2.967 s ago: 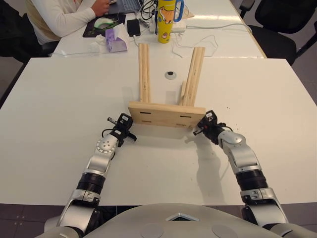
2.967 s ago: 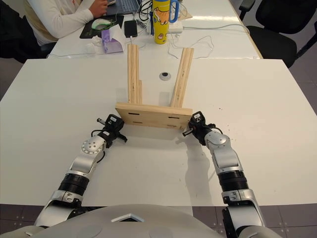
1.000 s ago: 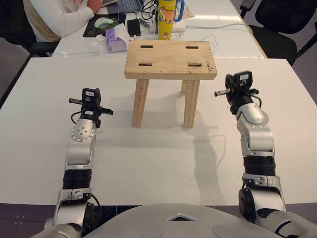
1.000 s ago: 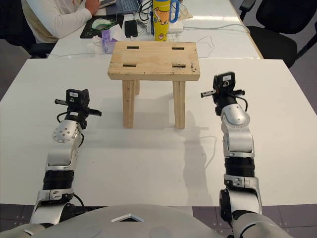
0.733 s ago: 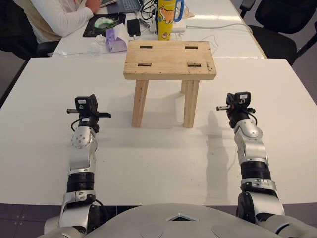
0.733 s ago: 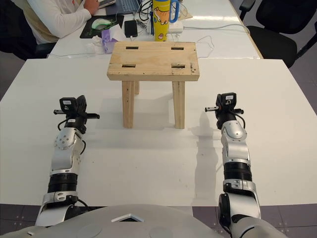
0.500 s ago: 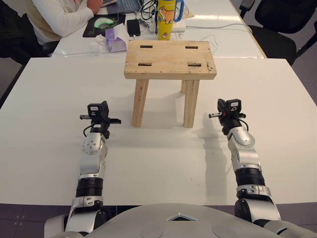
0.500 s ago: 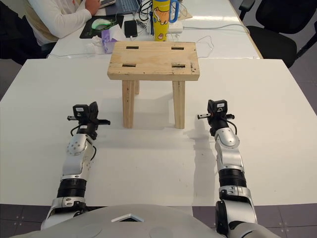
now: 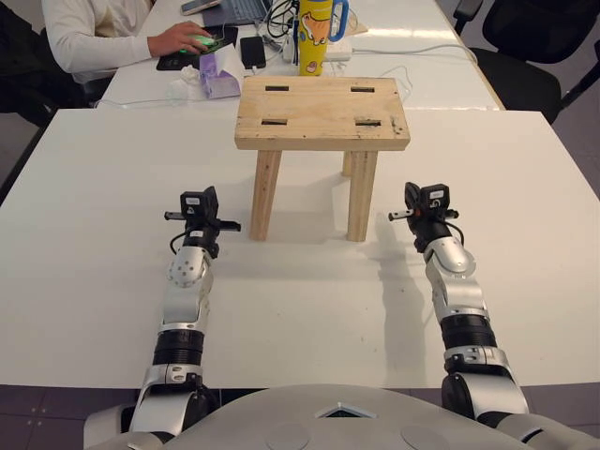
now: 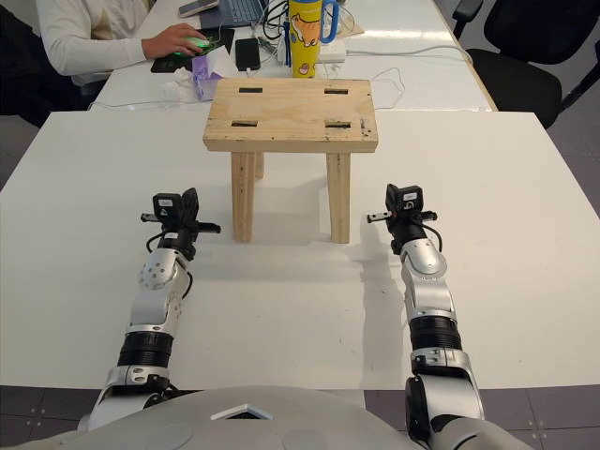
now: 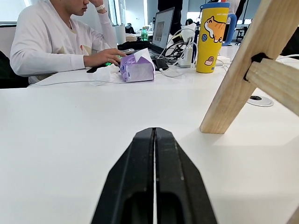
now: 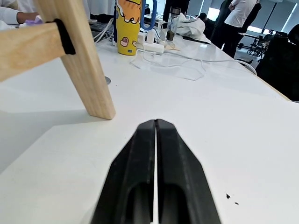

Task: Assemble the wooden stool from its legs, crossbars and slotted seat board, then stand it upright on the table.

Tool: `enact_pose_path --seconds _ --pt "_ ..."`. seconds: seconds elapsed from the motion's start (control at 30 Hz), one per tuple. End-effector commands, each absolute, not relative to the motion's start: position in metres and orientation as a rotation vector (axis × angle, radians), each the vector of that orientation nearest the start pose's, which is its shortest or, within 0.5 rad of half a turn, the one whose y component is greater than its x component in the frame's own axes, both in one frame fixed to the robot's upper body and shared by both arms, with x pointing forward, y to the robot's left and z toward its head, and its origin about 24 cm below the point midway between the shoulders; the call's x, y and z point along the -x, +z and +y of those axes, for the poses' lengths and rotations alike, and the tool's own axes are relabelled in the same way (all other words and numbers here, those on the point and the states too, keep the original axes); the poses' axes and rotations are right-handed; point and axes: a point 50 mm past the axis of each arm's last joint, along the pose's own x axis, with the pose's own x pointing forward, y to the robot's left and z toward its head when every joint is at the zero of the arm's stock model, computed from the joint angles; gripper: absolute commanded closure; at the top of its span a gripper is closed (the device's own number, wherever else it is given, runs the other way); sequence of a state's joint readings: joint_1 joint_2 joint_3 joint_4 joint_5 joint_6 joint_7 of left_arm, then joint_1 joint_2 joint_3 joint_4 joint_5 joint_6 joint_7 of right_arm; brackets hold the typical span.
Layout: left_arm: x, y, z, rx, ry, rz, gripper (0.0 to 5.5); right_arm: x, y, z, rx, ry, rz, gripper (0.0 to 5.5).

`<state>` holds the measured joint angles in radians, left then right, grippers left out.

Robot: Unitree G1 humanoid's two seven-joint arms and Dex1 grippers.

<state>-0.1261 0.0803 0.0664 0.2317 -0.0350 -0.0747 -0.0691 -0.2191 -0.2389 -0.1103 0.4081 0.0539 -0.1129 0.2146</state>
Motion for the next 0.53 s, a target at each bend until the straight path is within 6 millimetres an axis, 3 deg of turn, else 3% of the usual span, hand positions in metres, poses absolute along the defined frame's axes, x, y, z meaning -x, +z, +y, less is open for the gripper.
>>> enact_pose_path --seconds 0.03,0.33,0.53 --pt "-0.283 0.03 0.165 -0.037 -0.036 0.022 5.48 -0.298 0.029 -0.21 0.155 0.11 0.068 5.5" --pt "-0.302 0.034 0.159 -0.031 -0.065 -0.011 5.48 -0.304 0.017 -0.209 0.123 0.091 0.101 5.5" --pt "-0.303 0.03 0.16 -0.019 -0.046 -0.015 5.48 -0.312 0.024 -0.206 0.124 0.104 0.075 5.5"
